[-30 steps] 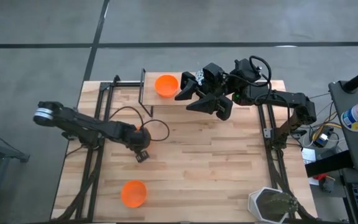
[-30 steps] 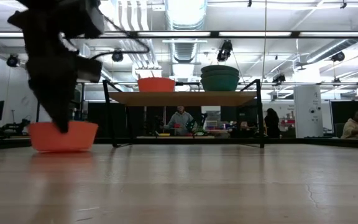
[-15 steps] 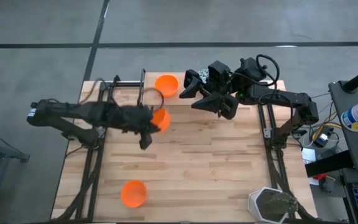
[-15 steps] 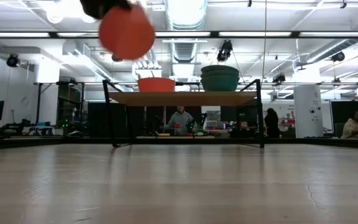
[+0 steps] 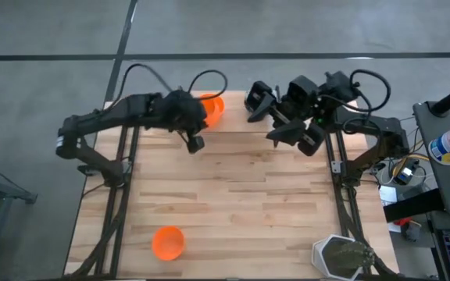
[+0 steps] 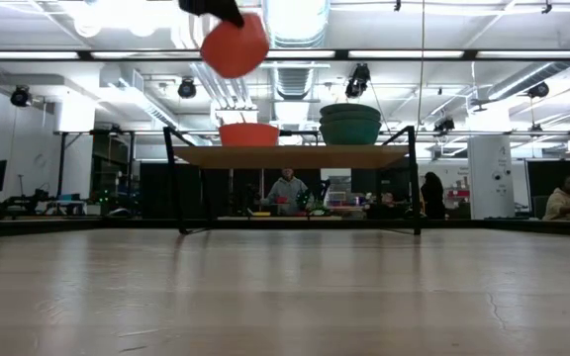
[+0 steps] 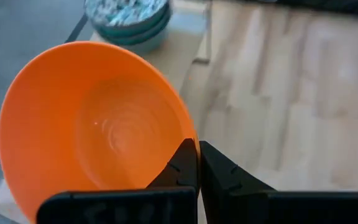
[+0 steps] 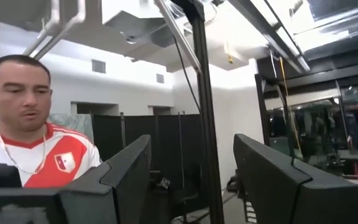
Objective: Pick & Place Mini bowls
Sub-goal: Stack the top orange bowl on top of the orange bowl on the shelf
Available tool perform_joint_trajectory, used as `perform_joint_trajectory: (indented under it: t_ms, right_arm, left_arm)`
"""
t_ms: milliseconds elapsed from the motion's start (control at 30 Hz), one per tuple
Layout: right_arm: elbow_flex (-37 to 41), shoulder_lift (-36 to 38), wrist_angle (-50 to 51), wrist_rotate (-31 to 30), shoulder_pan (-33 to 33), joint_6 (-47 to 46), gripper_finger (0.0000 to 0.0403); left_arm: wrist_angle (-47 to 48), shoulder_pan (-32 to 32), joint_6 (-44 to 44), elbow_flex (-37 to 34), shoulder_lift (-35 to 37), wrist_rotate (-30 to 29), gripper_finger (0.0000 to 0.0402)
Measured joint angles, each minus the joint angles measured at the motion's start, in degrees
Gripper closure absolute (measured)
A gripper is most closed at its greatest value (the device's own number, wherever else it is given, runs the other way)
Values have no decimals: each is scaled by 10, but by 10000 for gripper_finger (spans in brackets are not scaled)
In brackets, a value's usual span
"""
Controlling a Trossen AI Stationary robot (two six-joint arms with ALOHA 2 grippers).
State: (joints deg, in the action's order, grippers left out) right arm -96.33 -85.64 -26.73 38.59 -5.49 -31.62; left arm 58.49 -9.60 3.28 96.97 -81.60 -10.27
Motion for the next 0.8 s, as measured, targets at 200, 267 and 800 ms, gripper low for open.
perform_joint_trajectory:
  t_ms: [200, 267, 800]
  right_arm:
    - [0, 5, 3, 2, 3, 2, 179]
    - [0, 4, 4, 6, 7, -8, 179]
    - [0, 3, 11, 9, 20, -12, 179]
  left_arm:
    - [18, -60, -82, 38, -72, -2, 401]
    - [16, -77, -91, 48, -93, -2, 401]
    - [31, -122, -162, 56, -188, -23, 401]
